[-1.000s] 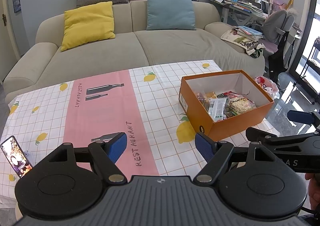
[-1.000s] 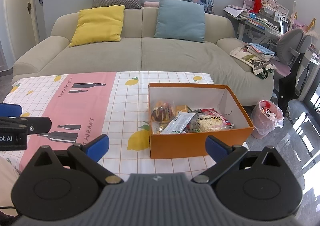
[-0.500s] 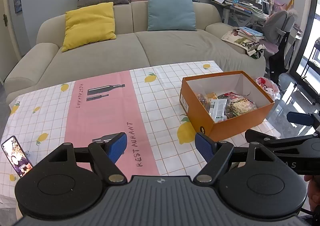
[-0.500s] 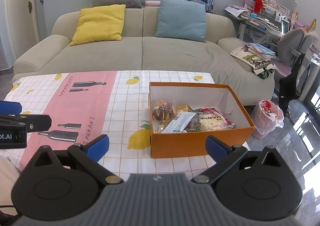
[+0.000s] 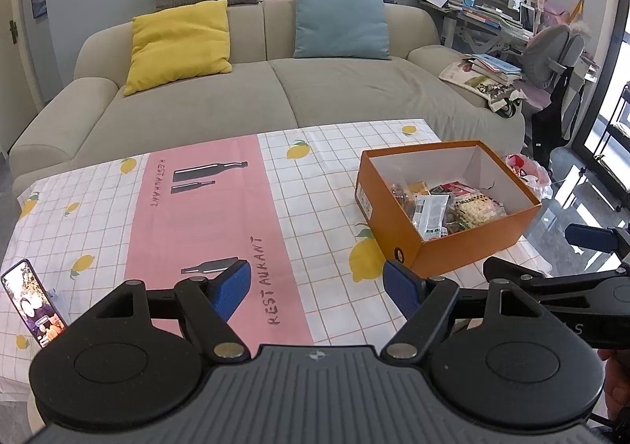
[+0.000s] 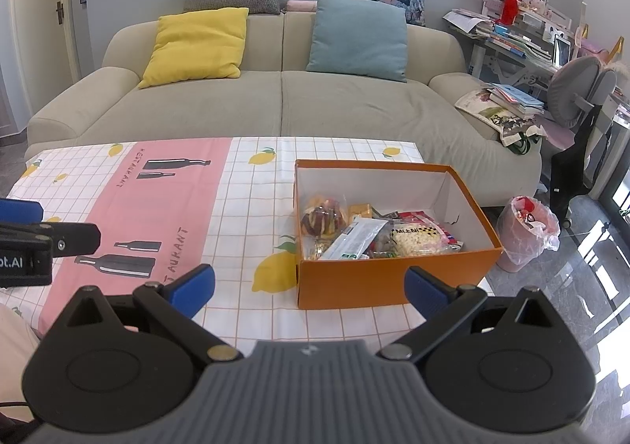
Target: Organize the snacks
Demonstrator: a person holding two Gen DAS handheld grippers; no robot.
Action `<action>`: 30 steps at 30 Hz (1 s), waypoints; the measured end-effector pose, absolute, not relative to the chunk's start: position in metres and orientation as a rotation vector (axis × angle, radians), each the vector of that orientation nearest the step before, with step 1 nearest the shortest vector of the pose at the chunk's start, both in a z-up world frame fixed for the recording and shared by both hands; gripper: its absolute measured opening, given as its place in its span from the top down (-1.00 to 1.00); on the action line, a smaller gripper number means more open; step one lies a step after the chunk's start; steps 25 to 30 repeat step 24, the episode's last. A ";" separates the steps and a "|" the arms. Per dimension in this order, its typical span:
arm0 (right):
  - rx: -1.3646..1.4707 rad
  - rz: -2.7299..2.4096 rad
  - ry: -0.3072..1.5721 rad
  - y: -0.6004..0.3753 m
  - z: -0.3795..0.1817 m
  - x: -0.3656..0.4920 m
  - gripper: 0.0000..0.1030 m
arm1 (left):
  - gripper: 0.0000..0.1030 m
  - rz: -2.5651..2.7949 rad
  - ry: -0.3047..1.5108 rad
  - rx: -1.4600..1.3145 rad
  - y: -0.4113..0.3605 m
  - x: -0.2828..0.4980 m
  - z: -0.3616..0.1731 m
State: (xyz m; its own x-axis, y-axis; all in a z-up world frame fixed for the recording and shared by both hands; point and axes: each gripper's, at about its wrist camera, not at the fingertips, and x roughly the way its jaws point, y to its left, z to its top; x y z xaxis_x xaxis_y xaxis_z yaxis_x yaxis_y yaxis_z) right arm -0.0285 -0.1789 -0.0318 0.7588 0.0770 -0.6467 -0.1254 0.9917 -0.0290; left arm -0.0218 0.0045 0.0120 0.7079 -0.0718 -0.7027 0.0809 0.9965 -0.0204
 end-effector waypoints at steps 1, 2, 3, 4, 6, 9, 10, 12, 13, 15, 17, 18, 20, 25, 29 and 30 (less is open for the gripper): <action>-0.072 0.110 0.701 -0.179 -0.032 -0.028 -0.93 | -0.74 -0.083 0.778 0.013 0.005 -0.022 0.012; -0.072 0.110 0.701 -0.179 -0.032 -0.028 -0.93 | -0.73 -0.080 0.775 0.016 0.005 -0.022 0.012; -0.072 0.110 0.701 -0.179 -0.032 -0.029 -0.93 | -0.73 -0.079 0.773 0.017 0.004 -0.022 0.012; -0.072 0.109 0.701 -0.179 -0.032 -0.028 -0.93 | -0.73 -0.080 0.772 0.018 0.003 -0.023 0.012; -0.071 0.109 0.702 -0.178 -0.032 -0.028 -0.93 | -0.73 -0.082 0.768 0.020 0.002 -0.024 0.012; -0.073 0.114 0.703 -0.180 -0.033 -0.028 -0.93 | -0.73 -0.084 0.763 0.024 0.002 -0.024 0.013; -0.073 0.113 0.703 -0.179 -0.033 -0.028 -0.93 | -0.73 -0.085 0.762 0.024 0.001 -0.024 0.013; -0.077 0.118 0.703 -0.180 -0.035 -0.029 -0.93 | -0.73 -0.086 0.763 0.024 0.002 -0.024 0.013; -0.079 0.120 0.704 -0.180 -0.035 -0.029 -0.93 | -0.73 -0.086 0.763 0.023 0.001 -0.024 0.013; -0.080 0.123 0.706 -0.180 -0.036 -0.029 -0.93 | -0.73 -0.088 0.761 0.025 0.001 -0.024 0.013; -0.081 0.127 0.708 -0.183 -0.036 -0.029 -0.93 | -0.73 -0.089 0.760 0.025 0.001 -0.025 0.013; -0.082 0.127 0.708 -0.183 -0.036 -0.029 -0.93 | -0.73 -0.091 0.758 0.025 0.001 -0.025 0.013; -0.082 0.126 0.707 -0.183 -0.036 -0.029 -0.93 | -0.73 -0.092 0.754 0.027 0.000 -0.026 0.013; -0.082 0.127 0.708 -0.182 -0.036 -0.029 -0.93 | -0.73 -0.096 0.745 0.032 -0.001 -0.027 0.014; -0.082 0.127 0.708 -0.182 -0.036 -0.029 -0.93 | -0.73 -0.096 0.745 0.032 -0.001 -0.027 0.014; -0.082 0.127 0.708 -0.182 -0.036 -0.029 -0.93 | -0.73 -0.096 0.745 0.032 -0.001 -0.027 0.014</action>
